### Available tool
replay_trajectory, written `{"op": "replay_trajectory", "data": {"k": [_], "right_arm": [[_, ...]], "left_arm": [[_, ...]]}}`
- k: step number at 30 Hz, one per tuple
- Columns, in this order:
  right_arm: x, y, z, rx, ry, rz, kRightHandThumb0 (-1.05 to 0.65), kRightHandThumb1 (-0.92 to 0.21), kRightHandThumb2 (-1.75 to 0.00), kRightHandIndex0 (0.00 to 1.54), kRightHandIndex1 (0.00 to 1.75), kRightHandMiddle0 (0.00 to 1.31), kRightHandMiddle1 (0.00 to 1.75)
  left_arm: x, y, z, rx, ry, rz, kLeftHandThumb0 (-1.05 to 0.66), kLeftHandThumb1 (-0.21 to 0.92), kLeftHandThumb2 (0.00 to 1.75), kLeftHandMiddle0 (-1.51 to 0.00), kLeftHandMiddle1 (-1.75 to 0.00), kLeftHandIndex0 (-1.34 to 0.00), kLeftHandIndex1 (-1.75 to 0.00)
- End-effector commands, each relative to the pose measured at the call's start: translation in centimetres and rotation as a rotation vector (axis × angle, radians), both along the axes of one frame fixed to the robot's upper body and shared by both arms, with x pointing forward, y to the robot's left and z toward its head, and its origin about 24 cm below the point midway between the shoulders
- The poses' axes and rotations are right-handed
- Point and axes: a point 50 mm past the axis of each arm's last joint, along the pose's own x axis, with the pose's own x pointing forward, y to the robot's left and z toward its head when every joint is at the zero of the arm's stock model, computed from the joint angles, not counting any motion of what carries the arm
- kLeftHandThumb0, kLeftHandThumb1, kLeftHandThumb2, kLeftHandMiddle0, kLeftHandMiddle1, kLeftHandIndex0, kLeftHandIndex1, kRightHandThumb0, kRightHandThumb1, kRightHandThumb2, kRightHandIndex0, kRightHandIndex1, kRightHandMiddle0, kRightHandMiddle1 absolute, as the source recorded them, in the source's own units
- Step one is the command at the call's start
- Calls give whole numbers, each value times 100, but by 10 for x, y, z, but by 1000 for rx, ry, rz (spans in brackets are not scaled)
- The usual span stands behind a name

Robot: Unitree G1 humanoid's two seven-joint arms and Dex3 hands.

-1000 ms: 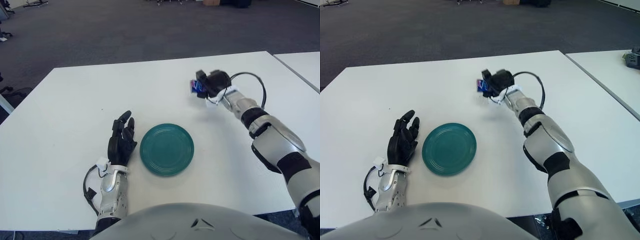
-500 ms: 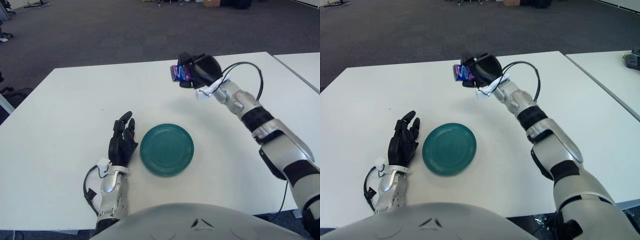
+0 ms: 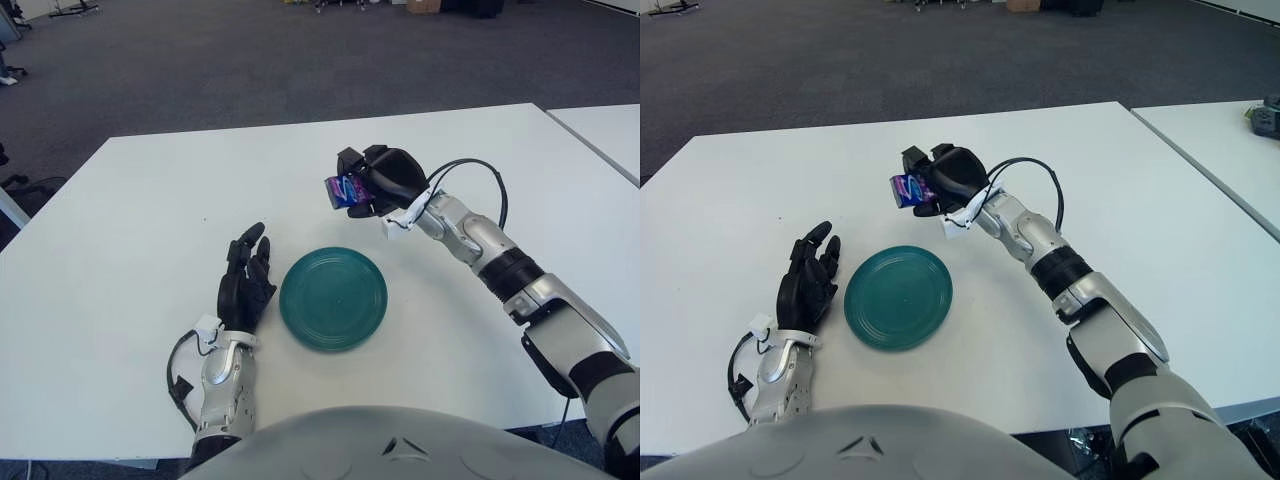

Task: Put the gum into the plate.

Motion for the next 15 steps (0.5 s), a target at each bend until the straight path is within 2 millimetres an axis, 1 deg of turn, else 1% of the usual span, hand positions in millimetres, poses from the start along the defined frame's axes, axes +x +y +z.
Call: {"op": "replay_trajectory", "data": {"k": [1, 6, 11, 15], "right_arm": [[-13, 4, -3, -59, -21, 50, -37, -76, -75, 61, 175, 30, 175], [-27, 4, -16, -105, -33, 97, -38, -74, -78, 63, 175, 31, 175], [-31, 4, -24, -127, -28, 107, -38, -73, -79, 64, 175, 32, 175], [-33, 5, -37, -160, -27, 113, -38, -72, -81, 64, 175, 32, 175]], "left_arm": [[-18, 0, -23, -8, 118, 47, -93, 92, 94, -28, -2, 0, -81], [-18, 0, -23, -4, 125, 55, -91, 92, 95, -28, -2, 0, -81], [-18, -1, -23, -4, 128, 60, -90, 92, 95, -28, -1, 0, -79], [-17, -1, -23, -2, 134, 58, -88, 92, 96, -28, -1, 0, -74]]}}
